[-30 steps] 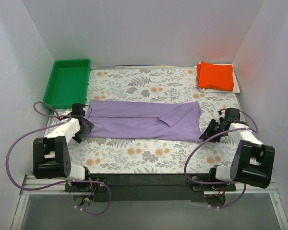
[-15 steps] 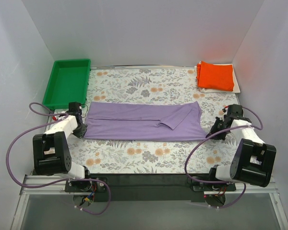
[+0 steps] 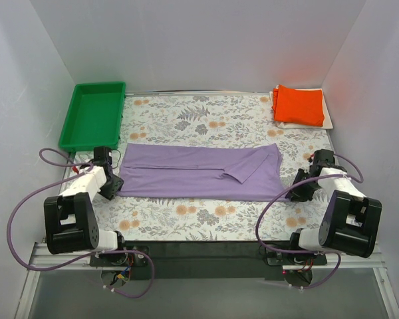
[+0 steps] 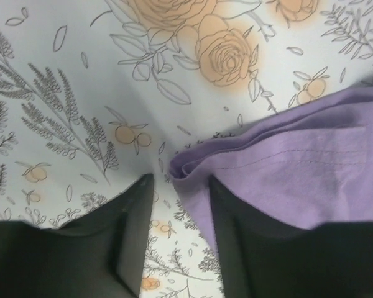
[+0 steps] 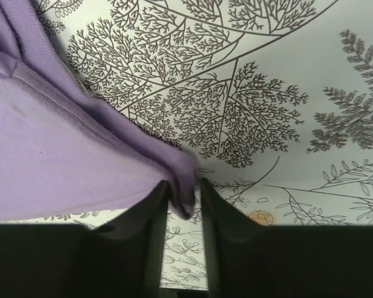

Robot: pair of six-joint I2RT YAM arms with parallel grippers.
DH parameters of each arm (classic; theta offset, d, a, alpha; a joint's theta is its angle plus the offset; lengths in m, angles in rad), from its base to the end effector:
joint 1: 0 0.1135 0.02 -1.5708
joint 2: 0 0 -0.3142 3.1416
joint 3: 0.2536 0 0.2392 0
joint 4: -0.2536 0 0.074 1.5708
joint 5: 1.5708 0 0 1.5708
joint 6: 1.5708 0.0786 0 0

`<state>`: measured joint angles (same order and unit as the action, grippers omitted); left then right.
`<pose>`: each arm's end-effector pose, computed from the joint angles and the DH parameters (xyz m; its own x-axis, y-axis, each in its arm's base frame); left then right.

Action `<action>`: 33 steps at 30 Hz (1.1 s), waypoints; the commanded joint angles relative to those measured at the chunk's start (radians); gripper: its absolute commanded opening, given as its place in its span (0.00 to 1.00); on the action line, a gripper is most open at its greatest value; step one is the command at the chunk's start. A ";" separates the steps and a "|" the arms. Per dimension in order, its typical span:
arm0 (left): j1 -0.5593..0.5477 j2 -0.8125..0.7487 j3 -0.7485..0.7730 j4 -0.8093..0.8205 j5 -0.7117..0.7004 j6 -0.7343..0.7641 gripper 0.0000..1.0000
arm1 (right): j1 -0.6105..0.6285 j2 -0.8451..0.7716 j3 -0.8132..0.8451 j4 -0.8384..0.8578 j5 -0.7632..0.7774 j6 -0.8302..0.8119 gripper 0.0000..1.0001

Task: Fold and stack the t-shirts
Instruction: Fold the tshirt

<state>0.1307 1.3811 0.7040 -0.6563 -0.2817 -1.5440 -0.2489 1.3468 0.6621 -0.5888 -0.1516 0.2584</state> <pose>0.2093 0.0495 0.1785 0.1641 -0.9469 -0.2764 -0.9684 -0.1013 -0.2279 0.2084 -0.0407 0.1749 -0.8446 0.4753 -0.2463 0.4308 0.8766 0.2145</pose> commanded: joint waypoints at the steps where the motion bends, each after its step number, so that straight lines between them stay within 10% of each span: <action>1: 0.012 -0.050 0.038 -0.066 0.016 0.036 0.43 | -0.012 -0.058 0.033 -0.014 0.044 -0.021 0.32; 8: -0.005 -0.132 0.186 -0.124 0.033 0.078 0.70 | 0.013 -0.138 0.183 -0.068 0.017 -0.044 0.43; 22: -0.622 0.077 0.411 0.095 0.372 -0.082 0.72 | 0.109 -0.017 0.231 0.191 -0.236 0.076 0.41; 33: -0.861 0.452 0.658 0.265 0.446 -0.200 0.71 | 0.117 0.182 0.295 0.323 -0.296 0.116 0.40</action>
<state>-0.6849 1.7973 1.2976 -0.4610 0.1242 -1.6794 -0.1368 1.5055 0.9081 -0.3424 -0.4076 0.3504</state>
